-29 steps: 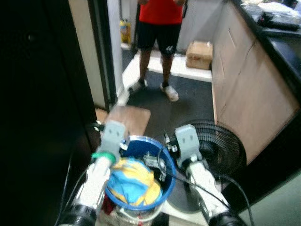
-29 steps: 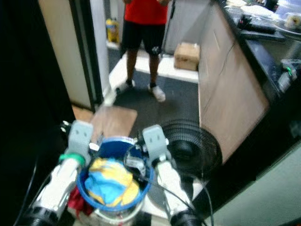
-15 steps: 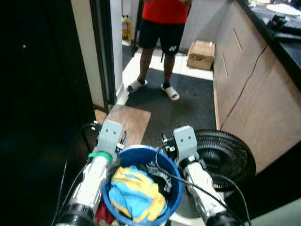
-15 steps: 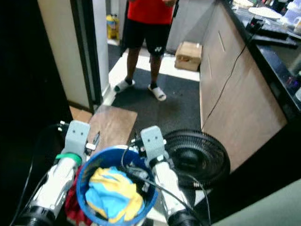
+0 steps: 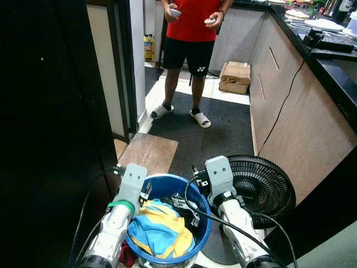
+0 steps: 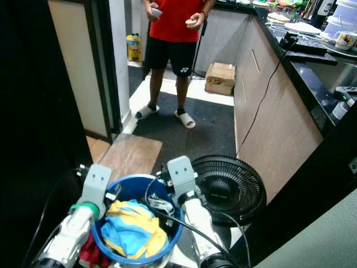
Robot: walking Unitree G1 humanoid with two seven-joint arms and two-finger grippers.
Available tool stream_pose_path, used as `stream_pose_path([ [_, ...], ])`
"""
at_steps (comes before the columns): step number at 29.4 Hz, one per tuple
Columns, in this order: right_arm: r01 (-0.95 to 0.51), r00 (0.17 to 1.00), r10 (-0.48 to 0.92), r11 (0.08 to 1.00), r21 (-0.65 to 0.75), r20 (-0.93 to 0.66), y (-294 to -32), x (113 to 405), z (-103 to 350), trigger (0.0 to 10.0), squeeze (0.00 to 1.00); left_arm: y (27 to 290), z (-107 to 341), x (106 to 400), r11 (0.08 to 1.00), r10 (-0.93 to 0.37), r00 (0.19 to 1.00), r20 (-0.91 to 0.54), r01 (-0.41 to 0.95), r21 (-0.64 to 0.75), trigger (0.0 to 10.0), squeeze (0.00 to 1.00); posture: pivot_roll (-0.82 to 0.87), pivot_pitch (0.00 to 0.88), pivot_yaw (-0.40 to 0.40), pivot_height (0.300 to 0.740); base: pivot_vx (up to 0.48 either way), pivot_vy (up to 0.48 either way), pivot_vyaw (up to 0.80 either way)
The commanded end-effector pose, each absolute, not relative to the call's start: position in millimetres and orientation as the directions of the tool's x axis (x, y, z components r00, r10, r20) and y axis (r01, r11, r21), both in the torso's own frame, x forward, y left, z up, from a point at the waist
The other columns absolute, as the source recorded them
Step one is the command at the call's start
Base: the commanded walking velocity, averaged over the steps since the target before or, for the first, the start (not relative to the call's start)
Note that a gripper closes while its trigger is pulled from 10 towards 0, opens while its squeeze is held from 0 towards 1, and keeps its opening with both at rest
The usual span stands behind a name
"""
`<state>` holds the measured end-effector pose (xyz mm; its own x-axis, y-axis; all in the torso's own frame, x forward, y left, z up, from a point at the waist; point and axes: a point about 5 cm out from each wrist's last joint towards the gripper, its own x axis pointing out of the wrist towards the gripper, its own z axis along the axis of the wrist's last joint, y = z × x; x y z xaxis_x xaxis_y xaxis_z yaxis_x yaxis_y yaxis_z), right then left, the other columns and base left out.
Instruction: Clothes washing
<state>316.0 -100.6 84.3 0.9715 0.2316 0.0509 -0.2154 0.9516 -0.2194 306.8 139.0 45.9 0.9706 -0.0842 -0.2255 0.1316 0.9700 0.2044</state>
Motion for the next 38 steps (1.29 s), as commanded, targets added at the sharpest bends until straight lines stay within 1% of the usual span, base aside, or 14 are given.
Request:
stream_pose_path([
  [1, -0.205, 0.976, 0.215, 0.957, -0.204, 0.027, -102.9, 312.8, 77.2, 10.0, 0.00, 137.8, 39.7, 302.7, 0.970, -0.091, 0.965, -0.246, 0.142, 0.199, 10.0, 0.00, 0.06, 0.000, -0.001, 0.740, 0.000, 0.000, 0.00],
  [15, -0.201, 0.977, 0.210, 0.957, -0.212, 0.023, -102.6, 313.3, 76.1, 10.0, 0.00, 134.6, 42.0, 304.8, 0.969, -0.103, 0.968, -0.227, 0.150, 0.198, 10.0, 0.00, 0.06, 0.000, -0.002, 0.740, 0.000, 0.000, 0.00],
  [21, -0.199, 0.977, 0.210, 0.957, -0.211, 0.032, -102.7, 313.5, 77.3, 10.0, 0.00, 133.8, 43.8, 305.9, 0.968, -0.106, 0.970, -0.218, 0.150, 0.199, 10.0, 0.00, 0.06, 0.000, -0.002, 0.720, 0.000, 0.000, 0.00],
  [32, -0.206, 0.975, 0.218, 0.955, -0.215, 0.033, -101.9, 314.2, 78.2, 10.0, 0.00, 131.4, 46.6, 307.2, 0.968, -0.112, 0.972, -0.208, 0.153, 0.197, 10.0, 0.00, 0.06, 0.000, -0.007, 0.705, 0.000, 0.000, 0.00],
  [34, -0.211, 0.973, 0.225, 0.952, -0.220, 0.042, -100.6, 315.8, 81.0, 10.0, 0.00, 129.7, 50.5, 309.4, 0.969, -0.117, 0.974, -0.193, 0.155, 0.195, 10.0, 0.00, 0.06, 0.000, -0.007, 0.695, 0.000, 0.000, 0.00],
  [38, -0.212, 0.973, 0.228, 0.952, -0.221, 0.046, -100.3, 316.5, 82.1, 10.0, 0.00, 129.3, 52.0, 310.4, 0.969, -0.118, 0.975, -0.188, 0.155, 0.194, 10.0, 0.00, 0.06, 0.000, -0.007, 0.690, 0.000, 0.000, 0.00],
])
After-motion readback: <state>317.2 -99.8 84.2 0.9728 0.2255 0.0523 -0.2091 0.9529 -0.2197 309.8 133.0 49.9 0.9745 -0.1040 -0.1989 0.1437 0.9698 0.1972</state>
